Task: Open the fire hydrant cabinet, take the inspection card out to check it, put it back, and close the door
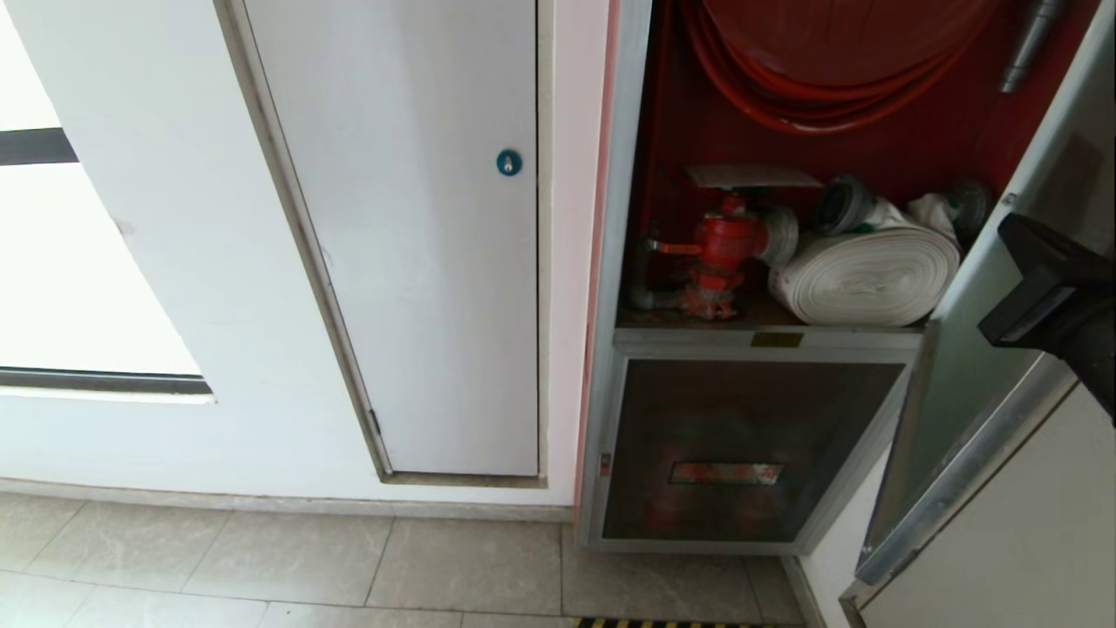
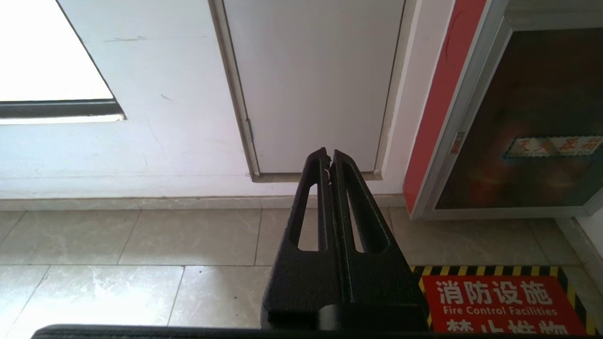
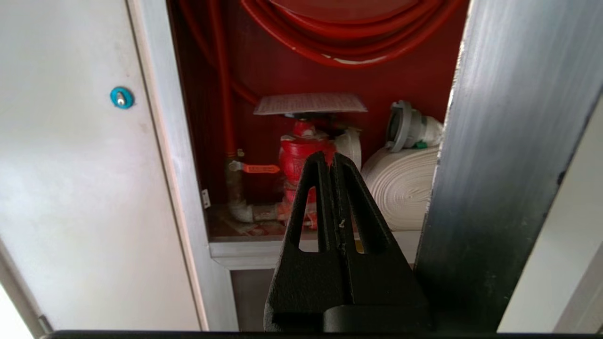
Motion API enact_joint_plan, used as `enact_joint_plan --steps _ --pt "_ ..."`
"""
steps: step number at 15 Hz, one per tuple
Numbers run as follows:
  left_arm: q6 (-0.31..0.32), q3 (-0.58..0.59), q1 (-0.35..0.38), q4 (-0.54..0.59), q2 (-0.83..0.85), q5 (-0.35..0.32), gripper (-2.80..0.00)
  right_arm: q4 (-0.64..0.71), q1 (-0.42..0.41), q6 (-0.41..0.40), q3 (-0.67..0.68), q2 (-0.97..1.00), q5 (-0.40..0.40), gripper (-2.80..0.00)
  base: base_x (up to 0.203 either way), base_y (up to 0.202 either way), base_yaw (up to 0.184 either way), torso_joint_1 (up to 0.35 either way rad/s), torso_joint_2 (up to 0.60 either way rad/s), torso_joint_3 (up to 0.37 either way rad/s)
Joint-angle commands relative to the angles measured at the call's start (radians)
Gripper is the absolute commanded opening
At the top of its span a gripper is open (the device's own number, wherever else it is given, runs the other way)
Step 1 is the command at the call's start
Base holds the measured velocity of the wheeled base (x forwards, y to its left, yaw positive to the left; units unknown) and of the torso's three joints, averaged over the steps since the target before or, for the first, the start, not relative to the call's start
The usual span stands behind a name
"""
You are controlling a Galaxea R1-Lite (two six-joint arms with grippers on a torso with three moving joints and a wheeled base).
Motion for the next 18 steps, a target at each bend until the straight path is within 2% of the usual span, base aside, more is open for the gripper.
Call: enact_joint_plan --steps 1,10,18 --pt "0.000 0.000 0.000 0.000 0.002 0.000 -2.80 -0.015 -0.011 0.000 0.020 -0.009 -0.004 -2.80 0.000 0.000 0.000 0.000 0.00 0.000" --pt "0.000 0.000 0.000 0.000 0.002 0.000 -2.80 -0.080 -0.094 0.010 0.118 -0.031 -0.002 -2.80 0.000 0.000 0.000 0.000 0.00 0.000" --pt "0.000 0.000 0.000 0.000 0.002 0.000 -2.80 -0.166 -0.188 0.052 0.231 -0.043 0.000 -2.80 0.000 0.000 0.000 0.000 0.00 0.000"
